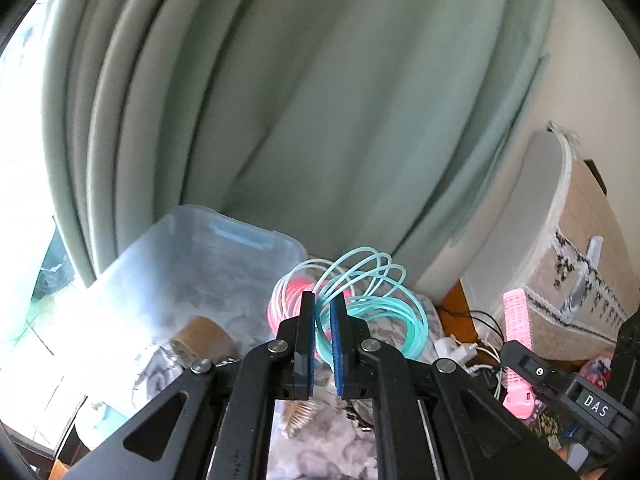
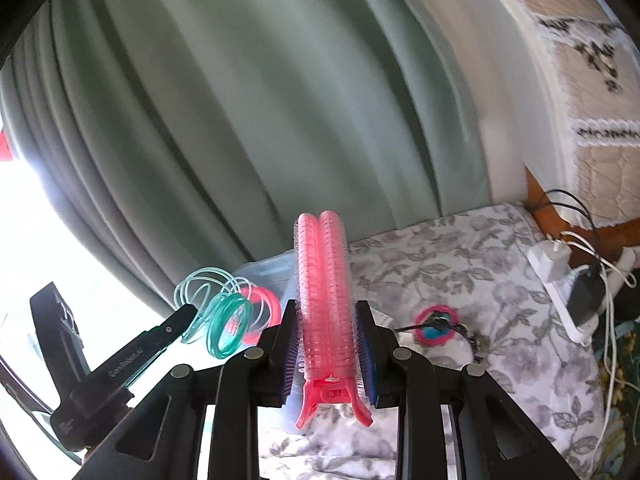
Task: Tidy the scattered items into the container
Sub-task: 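Carry hair ties and pink roller over the clear box and open both tools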
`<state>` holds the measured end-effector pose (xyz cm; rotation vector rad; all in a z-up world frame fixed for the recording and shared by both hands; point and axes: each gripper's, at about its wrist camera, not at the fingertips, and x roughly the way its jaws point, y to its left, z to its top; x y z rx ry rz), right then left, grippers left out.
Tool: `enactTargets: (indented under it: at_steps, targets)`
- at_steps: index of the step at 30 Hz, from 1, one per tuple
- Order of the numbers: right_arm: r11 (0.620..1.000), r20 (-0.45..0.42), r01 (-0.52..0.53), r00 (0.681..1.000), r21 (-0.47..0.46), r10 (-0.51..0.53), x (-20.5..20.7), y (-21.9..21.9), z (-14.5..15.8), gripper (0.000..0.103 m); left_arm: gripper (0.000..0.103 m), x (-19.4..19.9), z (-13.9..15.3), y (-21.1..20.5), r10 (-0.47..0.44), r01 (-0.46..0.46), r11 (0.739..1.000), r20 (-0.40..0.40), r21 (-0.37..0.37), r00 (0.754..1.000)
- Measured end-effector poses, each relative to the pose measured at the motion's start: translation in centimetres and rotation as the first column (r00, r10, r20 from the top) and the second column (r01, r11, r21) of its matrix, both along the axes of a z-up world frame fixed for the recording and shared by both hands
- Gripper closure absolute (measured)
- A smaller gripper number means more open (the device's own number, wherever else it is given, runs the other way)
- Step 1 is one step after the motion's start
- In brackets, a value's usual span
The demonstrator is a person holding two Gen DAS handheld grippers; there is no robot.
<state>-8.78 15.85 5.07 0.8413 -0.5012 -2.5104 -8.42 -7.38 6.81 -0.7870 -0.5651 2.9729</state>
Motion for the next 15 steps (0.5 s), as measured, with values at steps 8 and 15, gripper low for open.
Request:
enactTargets:
  at_steps: [8,15]
  targets:
    - [0.997,-0.008,-0.069,0.998,0.036,0.070,0.2,-4.3,0.5,0.074,0.096,1.1,-0.1,-4.0,0.080,-0.080,0.996,-0.019,0.028,0.997]
    - [0.989,0.010,-0.132,0.991,0.070,0.132,-0.6,-8.3,0.1,0.074,0.096,1.8,-0.9,-7.6,0.144,-0.143,0.987,-0.009,0.067,0.990]
